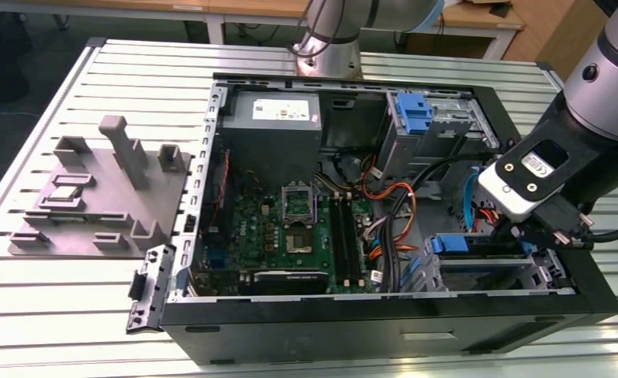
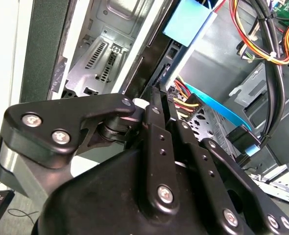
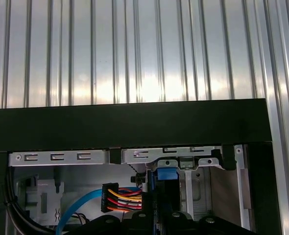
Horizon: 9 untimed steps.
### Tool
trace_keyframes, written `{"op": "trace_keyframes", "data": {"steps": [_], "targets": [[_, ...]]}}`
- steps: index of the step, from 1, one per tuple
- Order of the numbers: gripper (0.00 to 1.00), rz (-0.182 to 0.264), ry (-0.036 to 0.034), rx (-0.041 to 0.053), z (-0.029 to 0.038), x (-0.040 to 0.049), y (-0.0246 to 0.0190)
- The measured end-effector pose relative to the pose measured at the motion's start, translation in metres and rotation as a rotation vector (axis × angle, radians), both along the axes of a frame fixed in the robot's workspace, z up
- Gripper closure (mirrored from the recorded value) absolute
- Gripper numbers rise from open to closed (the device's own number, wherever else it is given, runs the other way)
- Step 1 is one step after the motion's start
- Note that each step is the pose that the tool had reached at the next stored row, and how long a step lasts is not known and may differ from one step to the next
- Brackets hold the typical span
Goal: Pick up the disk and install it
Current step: 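Insert the first disk wire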
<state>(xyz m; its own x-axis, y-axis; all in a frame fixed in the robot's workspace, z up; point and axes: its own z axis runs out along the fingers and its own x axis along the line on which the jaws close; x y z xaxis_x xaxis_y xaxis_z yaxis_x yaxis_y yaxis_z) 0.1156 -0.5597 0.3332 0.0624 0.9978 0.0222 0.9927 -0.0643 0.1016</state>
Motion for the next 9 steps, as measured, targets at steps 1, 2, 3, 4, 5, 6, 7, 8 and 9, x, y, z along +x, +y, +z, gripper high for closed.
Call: {"op": "trace_keyframes", "data": {"steps": [1,2,3,4,5,6,7,8,9], "targets": [[0.83,0.000,0.0000,0.0000,0.0000,0.0000,-0.0001],[0.83,0.000,0.0000,0.0000,-0.0001,0.0000,-0.0001],[0.83,0.000,0.0000,0.0000,-0.0001,0.0000,-0.0001],[0.83,0.000,0.0000,0.0001,-0.0002,0.0000,-0.0002],[0.83,0.000,0.0000,0.0001,-0.0002,0.0000,-0.0005],[0.83,0.000,0.0000,0.0004,-0.0002,0.0000,-0.0008],[0.83,0.000,-0.0001,0.0008,-0.0002,0.0000,-0.0010],[0.83,0.000,0.0000,0.0010,-0.0002,0.0000,-0.0011],[0.83,0.000,0.0000,0.0011,-0.0001,0.0000,-0.0011]]}}
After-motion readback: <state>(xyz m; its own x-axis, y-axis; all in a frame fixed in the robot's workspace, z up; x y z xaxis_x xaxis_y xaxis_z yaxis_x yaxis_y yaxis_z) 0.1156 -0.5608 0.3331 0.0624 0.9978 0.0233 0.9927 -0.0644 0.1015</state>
